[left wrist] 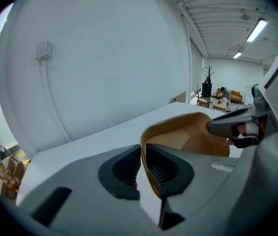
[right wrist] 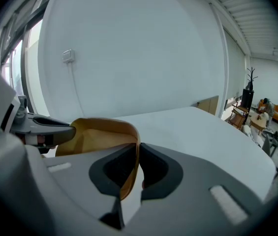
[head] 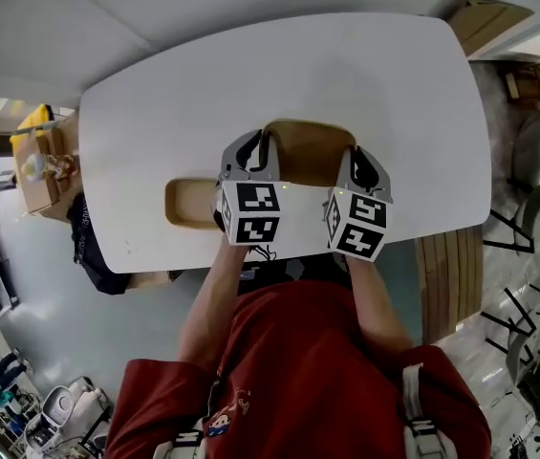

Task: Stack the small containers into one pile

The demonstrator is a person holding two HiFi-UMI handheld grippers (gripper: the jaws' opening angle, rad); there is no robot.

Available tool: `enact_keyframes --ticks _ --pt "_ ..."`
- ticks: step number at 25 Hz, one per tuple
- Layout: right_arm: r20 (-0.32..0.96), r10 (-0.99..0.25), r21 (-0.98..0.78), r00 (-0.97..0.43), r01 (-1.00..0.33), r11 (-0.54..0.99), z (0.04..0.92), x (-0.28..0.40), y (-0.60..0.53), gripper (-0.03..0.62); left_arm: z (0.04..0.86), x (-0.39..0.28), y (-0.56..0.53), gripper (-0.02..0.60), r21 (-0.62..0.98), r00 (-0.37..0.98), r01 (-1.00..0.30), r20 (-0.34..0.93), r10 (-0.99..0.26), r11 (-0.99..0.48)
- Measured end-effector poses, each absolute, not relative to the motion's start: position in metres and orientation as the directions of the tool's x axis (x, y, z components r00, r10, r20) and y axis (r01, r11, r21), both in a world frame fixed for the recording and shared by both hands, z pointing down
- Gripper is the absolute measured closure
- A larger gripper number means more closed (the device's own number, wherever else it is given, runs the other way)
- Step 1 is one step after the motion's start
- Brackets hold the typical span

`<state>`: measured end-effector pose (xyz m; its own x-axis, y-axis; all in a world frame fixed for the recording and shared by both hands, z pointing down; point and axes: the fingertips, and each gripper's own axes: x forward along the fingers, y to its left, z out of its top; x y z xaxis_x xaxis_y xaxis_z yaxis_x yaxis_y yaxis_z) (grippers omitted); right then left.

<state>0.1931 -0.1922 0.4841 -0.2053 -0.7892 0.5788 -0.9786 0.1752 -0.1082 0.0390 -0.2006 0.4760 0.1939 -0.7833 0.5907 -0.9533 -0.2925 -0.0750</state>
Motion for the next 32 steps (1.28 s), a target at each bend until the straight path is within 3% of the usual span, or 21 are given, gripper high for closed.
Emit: enact_keyframes --ticks 17,32 --pt "0.368 -0.858 0.002 -0.36 -0.922 0.387 0.416 0.173 -0.198 0.566 0.405 0.019 -0.169 0.541 -0.162 -0.041 -0.987 0.397 -0.917 -0.025" --pt "0.32 -0.816 -0.022 -0.481 -0.865 0.501 0.4 0.127 -0.181 0.566 0.384 -0.022 -0.134 0.545 -0.188 -0.172 -0.976 0.355 -0.919 0.11"
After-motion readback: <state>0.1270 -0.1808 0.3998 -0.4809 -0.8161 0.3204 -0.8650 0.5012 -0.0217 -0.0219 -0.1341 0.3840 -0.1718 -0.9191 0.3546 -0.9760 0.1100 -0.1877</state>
